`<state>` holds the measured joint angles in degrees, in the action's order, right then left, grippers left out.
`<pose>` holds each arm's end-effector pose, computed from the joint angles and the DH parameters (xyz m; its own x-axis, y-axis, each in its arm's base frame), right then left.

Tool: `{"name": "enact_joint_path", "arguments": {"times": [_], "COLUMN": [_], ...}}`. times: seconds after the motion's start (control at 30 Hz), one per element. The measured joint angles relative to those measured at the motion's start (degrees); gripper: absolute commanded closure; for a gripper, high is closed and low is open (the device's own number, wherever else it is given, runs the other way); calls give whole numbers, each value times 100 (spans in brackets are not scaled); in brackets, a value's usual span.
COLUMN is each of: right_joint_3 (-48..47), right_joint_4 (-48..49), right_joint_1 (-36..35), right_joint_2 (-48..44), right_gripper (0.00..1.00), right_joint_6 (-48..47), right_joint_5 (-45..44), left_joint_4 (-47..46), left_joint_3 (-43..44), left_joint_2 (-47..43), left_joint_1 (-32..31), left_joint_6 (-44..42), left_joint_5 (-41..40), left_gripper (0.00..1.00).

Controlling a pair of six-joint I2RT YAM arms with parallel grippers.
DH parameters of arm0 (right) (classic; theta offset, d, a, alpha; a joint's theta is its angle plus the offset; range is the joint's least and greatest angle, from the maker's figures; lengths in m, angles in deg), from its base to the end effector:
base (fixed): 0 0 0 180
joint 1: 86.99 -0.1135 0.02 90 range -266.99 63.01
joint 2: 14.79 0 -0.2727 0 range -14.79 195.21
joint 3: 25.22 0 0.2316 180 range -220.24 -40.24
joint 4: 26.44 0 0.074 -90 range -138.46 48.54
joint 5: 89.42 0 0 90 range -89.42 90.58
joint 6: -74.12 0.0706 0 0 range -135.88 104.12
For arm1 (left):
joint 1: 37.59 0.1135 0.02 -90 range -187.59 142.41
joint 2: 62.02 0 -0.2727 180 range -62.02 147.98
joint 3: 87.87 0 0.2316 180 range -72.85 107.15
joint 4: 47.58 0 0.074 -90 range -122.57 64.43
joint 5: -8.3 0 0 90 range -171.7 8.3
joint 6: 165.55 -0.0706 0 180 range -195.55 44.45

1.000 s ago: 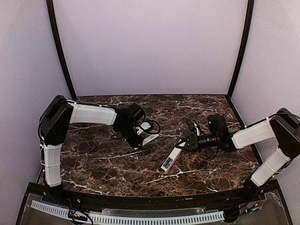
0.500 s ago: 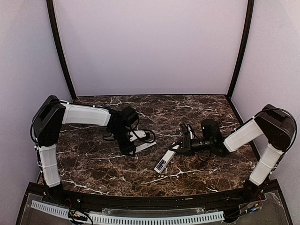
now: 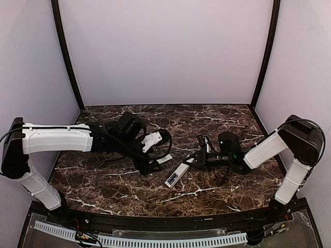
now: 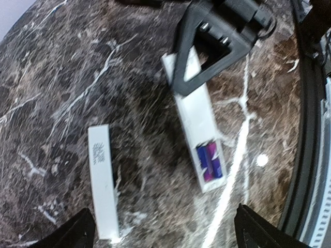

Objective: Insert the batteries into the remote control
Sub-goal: Pass from the right arm to the left

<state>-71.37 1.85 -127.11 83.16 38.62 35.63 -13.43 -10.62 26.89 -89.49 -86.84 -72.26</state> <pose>0.2199 0.2384 0.1490 -0.9345 0.0841 -0.3460 -0.2918 0.3757 0.8796 0.2018 -0.2761 0.2363 -0.2681 0.6549 -0.7066 0.9171 0.3982 0.0211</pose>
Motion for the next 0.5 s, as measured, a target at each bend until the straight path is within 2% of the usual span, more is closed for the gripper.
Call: {"name": "enact_joint_path", "arguments": {"times": [0.17,0.5], "right_joint_3": [0,0], "right_joint_4": [151,280], "right_joint_1": [-144,-348], "right_joint_2": [2,-15], "right_gripper": [100,98], "right_joint_6": [186,411], "right_joint_5": [-219,-446], "left_joint_4": [-719,-898], "left_joint_3": [22,584], "left_joint_2": [221,1405], "left_joint_1": [-448,-632], "left_joint_6": [697,1281], "left_joint_5": [-96,-461], "left_gripper": [13,26]}}
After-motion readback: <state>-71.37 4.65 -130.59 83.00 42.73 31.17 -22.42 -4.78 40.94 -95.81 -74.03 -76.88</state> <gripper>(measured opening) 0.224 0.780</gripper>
